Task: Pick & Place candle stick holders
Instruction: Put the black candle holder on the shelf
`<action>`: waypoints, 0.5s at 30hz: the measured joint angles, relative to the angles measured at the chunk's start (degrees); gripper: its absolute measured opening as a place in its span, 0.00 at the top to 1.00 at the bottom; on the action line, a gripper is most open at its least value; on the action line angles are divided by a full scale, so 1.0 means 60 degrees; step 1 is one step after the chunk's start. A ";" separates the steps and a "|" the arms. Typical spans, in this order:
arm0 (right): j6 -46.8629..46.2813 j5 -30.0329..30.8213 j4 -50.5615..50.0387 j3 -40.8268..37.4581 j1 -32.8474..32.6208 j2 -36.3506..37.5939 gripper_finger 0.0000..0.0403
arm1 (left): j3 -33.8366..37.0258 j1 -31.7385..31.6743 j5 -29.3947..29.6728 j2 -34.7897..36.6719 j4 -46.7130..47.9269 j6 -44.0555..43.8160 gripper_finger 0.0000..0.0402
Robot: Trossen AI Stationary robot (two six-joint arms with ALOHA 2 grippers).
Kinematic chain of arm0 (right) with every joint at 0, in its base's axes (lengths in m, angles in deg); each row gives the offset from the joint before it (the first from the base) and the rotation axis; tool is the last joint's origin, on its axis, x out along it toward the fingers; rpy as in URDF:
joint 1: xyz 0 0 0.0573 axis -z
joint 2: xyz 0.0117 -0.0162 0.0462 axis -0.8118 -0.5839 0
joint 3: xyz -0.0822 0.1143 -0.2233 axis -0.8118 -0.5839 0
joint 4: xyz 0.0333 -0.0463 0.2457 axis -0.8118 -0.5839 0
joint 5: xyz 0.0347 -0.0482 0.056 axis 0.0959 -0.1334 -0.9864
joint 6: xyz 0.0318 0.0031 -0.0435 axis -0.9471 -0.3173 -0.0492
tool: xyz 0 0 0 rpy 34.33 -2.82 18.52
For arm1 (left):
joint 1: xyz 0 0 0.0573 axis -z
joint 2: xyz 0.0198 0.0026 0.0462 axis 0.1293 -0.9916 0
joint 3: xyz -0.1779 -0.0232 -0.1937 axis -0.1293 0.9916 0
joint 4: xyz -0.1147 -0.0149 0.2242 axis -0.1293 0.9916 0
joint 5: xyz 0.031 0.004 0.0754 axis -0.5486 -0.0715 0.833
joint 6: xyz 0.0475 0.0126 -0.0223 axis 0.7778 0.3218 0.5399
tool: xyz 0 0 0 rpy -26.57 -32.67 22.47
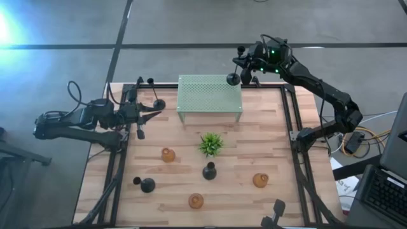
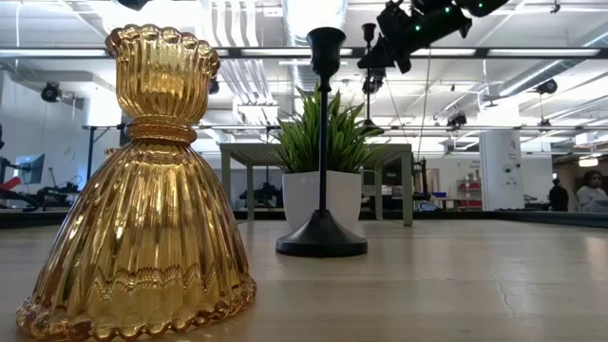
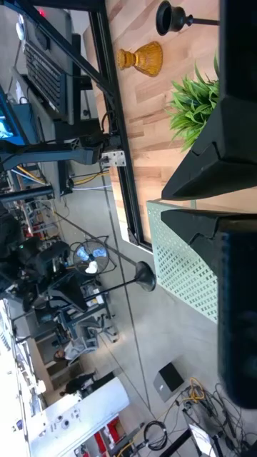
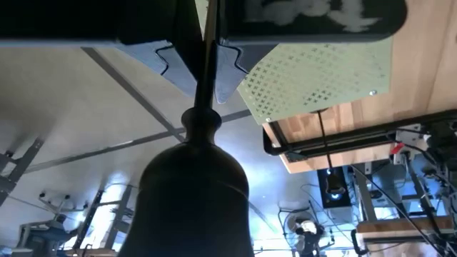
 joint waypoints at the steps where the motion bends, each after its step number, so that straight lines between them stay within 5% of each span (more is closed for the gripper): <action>1: 0.0000 -0.0003 0.0128 -0.0084 0.0017 -0.0024 0.98 | 0.0000 0.0000 0.0000 0.0000 0.0000 0.0000 0.91; 15: -0.0035 -0.0297 0.0975 -0.0478 0.0359 -0.0747 0.98 | 0.0000 0.0000 0.0000 0.0000 0.0000 -0.0087 0.91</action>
